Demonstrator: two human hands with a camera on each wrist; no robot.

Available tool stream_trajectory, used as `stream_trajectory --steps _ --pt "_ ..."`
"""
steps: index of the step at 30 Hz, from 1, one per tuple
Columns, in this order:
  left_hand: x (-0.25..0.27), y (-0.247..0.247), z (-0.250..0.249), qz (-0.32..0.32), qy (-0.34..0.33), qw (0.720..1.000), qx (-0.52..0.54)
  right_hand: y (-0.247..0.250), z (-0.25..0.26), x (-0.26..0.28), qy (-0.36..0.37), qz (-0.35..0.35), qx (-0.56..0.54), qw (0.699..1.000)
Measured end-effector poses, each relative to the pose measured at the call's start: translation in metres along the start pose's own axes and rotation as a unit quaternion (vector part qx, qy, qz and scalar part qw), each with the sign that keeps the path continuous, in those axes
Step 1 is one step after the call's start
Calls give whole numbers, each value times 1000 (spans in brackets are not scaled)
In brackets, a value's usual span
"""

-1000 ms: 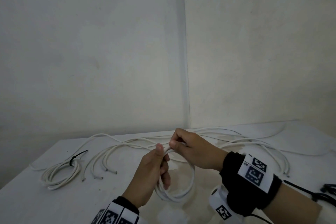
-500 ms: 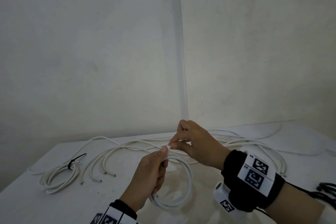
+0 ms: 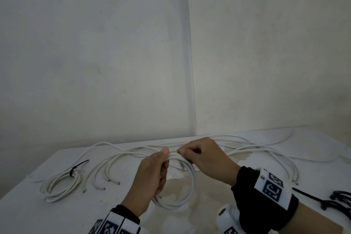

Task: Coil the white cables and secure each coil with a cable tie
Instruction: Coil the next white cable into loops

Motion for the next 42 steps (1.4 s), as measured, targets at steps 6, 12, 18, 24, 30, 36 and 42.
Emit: stream_trajectory --steps 6,12,18,24,30,36,42 --pt "-1 1 -1 -20 -5 999 24 -10 2 6 -15 52 -64 996" --pt "-3 1 -1 -41 -14 999 -20 -15 -1 8 -42 114 -117 986" --pt "-2 2 -9 -32 -64 995 -72 -15 -3 10 -68 207 -105 970" --pt "-2 4 -7 -26 -118 979 -165 -18 -2 14 -102 280 -99 949" --pt "-5 -1 -6 -5 -158 951 -267 -18 -7 20 -121 268 -110 950" --pt "-15 -12 2 0 -156 947 -281 -13 -17 28 -147 136 -212 957" --pt "-21 -33 5 16 -176 937 -302 4 -20 43 -136 87 -144 976"
Point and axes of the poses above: each hand's wrist, its own x-axis away from the middle knuckle, its own y-axis out of the back of the hand, z = x × y, the point moved 6 cm from there along -x, towards the middle knuckle, and after that the axes turned 10 degrees about z, right-handed, at the moved point
